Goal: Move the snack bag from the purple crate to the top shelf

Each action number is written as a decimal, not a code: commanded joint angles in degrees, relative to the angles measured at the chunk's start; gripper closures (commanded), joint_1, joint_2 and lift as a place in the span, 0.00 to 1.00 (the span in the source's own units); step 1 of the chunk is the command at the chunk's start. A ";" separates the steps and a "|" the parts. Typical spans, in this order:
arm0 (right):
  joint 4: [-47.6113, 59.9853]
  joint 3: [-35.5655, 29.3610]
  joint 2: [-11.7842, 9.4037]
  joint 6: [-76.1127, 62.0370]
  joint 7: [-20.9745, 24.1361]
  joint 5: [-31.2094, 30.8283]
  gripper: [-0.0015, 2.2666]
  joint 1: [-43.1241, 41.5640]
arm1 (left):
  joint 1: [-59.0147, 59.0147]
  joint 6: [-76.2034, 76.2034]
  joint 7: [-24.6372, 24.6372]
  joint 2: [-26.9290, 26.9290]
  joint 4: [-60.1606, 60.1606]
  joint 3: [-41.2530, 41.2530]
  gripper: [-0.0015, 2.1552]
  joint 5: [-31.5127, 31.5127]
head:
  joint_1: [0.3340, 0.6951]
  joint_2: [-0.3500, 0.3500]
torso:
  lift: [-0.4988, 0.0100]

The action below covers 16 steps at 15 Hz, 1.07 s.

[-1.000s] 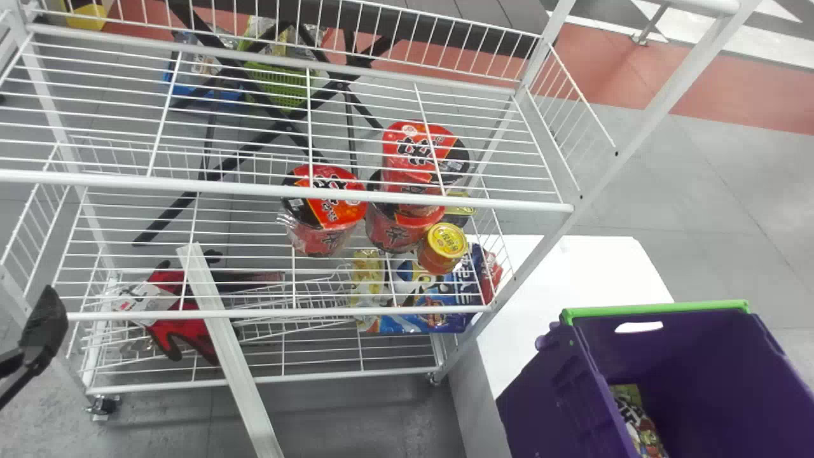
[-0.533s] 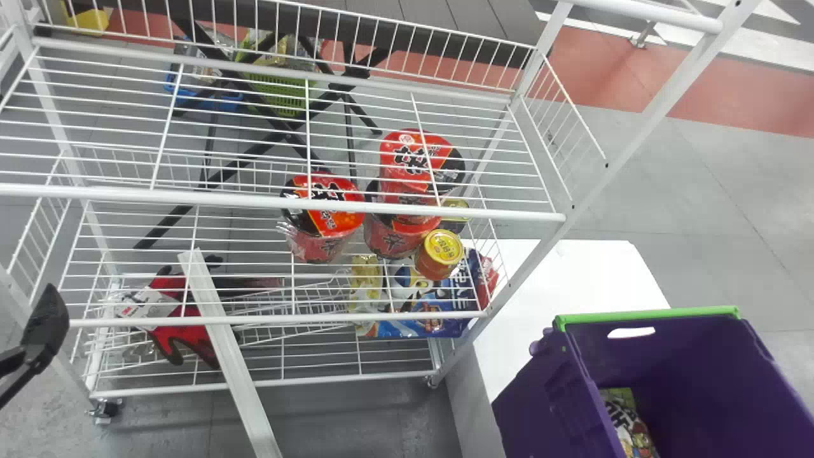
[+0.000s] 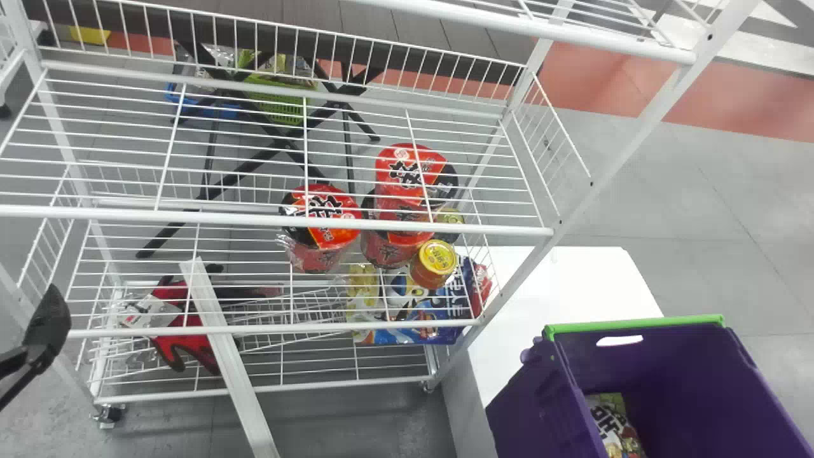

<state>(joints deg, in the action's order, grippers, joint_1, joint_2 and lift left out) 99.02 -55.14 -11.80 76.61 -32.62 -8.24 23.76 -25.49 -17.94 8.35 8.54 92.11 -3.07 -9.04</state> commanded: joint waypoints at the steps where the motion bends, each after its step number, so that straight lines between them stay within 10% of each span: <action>1: 0.03 -0.23 0.37 -1.06 -0.16 0.94 0.99 0.32 | 0.00 -0.03 0.00 0.07 0.00 -0.09 0.06 -0.01 | 1.00 0.00 | 0.21; 16: -1.11 0.12 0.46 -3.17 0.19 1.30 0.99 0.58 | -3.78 1.38 2.38 0.07 3.16 -4.31 0.06 -1.77 | 1.00 0.00 | 0.33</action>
<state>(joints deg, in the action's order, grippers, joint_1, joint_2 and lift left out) 98.02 -55.38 -11.33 73.35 -32.50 -6.94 24.46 -28.40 -15.59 10.79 8.61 94.65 -6.76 -9.91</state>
